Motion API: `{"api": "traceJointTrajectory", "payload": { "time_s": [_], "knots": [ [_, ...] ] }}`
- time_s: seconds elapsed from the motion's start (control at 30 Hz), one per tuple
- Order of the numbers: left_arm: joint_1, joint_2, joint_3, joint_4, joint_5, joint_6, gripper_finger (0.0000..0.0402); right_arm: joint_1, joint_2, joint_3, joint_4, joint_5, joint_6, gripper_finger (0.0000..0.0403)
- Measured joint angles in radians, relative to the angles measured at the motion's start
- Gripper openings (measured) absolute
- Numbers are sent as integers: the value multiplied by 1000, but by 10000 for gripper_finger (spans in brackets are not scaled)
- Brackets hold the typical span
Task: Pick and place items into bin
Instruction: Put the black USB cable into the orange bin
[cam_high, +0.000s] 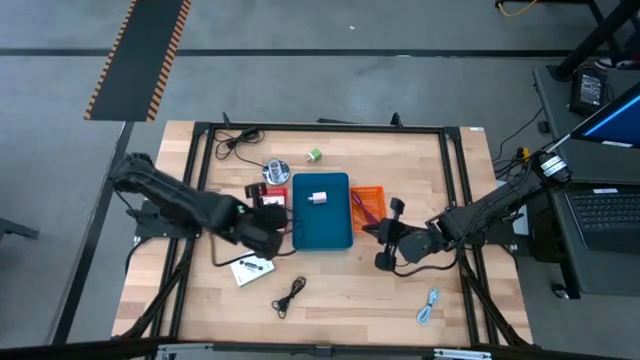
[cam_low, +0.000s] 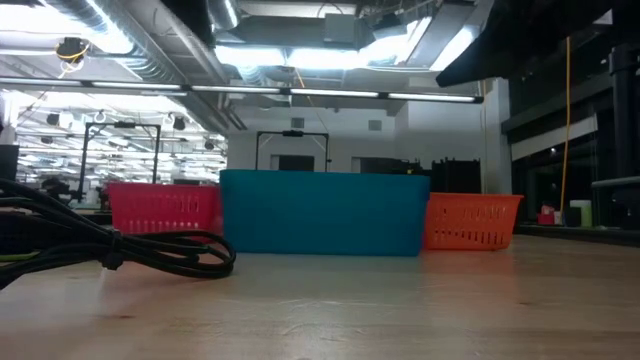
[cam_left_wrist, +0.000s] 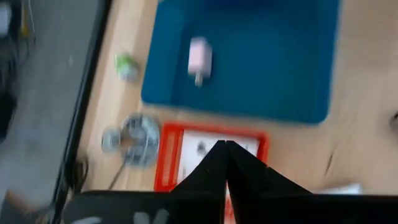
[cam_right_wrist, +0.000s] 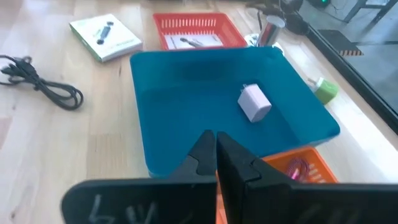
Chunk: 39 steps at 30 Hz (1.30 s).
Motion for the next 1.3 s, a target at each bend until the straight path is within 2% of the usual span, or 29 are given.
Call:
{"api": "traceJointTrajectory", "payload": {
  "time_s": [0.27, 0.5, 0.73, 0.8, 0.93, 1.1, 1.2, 1.3],
  "knots": [
    [-42, -148, -282, 444, -23, 121, 3, 5, 0, 0, 62, -25, -18, 0],
    [-40, -201, -503, 803, 101, 263, 3, 36, 0, 0, 97, -27, -13, 0],
    [-33, -276, -596, 1010, 211, 415, 3, 48, 0, 0, 112, -1, -41, 0],
    [-20, -300, -637, 1087, 248, 437, 3, 48, 0, 0, 122, 33, -40, 0],
    [8, -329, -732, 1241, 311, 464, 3, 48, 0, -48, 196, 35, -42, 0],
    [15, -334, -819, 1452, 394, 465, 3, 48, 0, -84, 236, -15, -39, 0],
    [8, -332, -830, 1454, 431, 427, 3, 48, 0, -84, 239, -61, -39, 0],
    [-7, -330, -825, 1447, 411, 347, 3, 48, 0, -84, 239, -63, -42, 0]
  ]
}}
